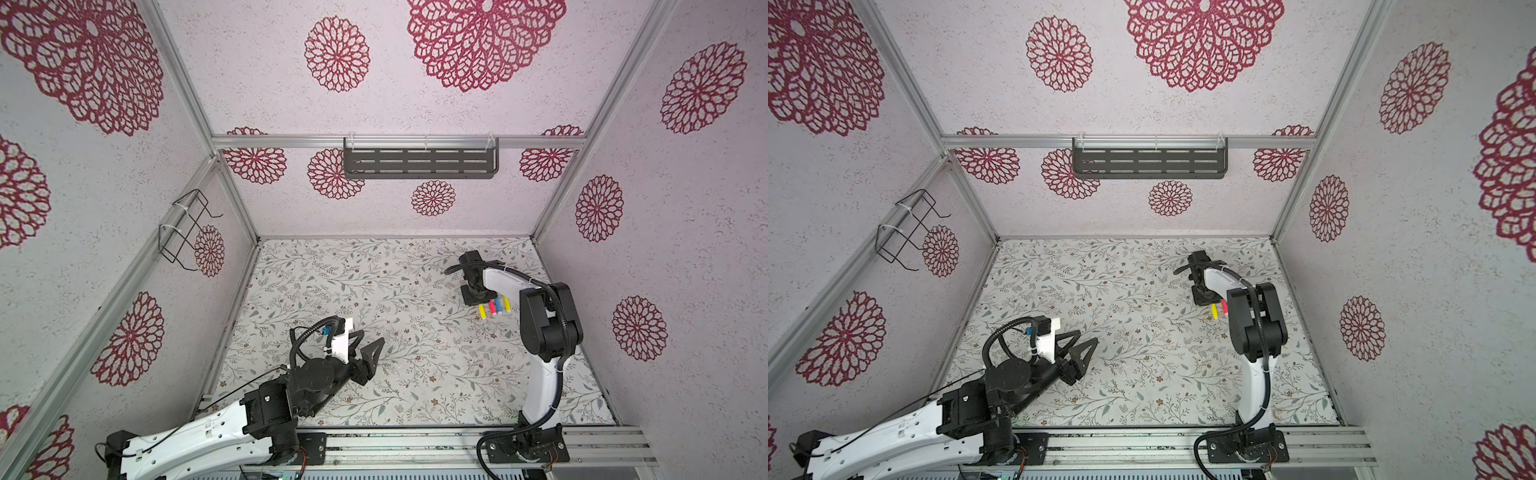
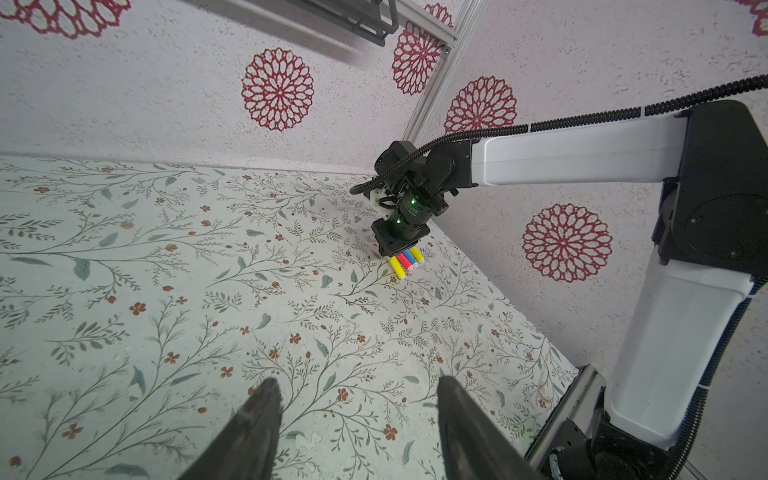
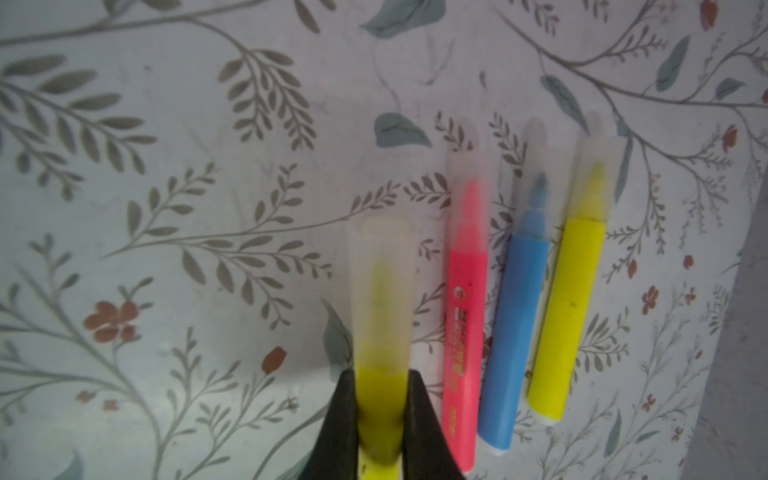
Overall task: Insert the pens into the pen caps
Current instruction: 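Lower the highlighter onto the table and open the right gripper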
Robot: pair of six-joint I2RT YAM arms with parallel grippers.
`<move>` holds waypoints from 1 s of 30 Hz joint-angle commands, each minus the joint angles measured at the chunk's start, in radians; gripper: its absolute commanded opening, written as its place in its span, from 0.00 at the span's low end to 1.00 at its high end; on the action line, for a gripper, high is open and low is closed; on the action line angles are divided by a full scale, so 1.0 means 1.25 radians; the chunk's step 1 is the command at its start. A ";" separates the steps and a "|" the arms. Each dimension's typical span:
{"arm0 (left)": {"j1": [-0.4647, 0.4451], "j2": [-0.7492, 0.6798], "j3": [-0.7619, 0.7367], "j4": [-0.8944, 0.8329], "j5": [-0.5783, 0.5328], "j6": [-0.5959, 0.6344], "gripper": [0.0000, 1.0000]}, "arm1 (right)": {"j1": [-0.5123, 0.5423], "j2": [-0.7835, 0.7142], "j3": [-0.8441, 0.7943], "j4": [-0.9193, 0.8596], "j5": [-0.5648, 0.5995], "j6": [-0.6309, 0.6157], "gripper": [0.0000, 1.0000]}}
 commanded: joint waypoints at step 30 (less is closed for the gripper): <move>0.020 0.185 0.157 -0.152 -0.420 0.118 0.66 | 0.001 -0.596 -0.351 0.351 -0.173 0.004 0.56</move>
